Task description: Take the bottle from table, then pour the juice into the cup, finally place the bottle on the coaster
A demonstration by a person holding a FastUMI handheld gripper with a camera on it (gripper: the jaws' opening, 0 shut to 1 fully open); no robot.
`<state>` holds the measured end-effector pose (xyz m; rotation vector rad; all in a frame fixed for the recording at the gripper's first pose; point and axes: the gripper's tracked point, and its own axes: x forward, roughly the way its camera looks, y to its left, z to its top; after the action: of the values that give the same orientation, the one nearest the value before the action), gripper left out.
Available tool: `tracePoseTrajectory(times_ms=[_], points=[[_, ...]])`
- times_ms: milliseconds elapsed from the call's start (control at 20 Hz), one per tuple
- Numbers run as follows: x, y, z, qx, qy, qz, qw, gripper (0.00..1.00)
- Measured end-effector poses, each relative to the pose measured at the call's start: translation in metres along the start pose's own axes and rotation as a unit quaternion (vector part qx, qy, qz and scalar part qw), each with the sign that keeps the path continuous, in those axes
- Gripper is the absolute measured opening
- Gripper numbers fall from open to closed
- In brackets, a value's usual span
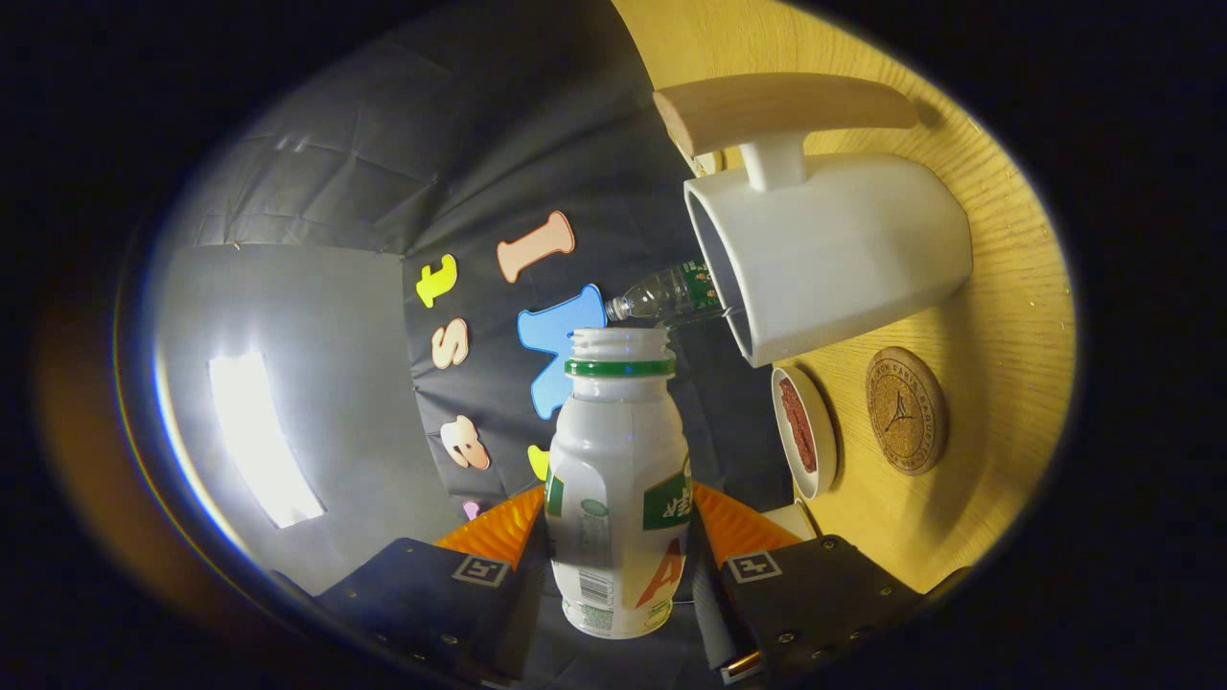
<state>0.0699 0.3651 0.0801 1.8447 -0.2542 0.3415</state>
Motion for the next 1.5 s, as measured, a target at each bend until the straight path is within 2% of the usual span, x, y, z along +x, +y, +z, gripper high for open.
tracePoseTrajectory(times_ms=[700,1500], points=[[0.003,0.005,0.014,0.013,-0.027,0.014,0.999,0.67],[0.007,0.006,0.016,0.024,-0.029,0.015,0.999,0.67]])
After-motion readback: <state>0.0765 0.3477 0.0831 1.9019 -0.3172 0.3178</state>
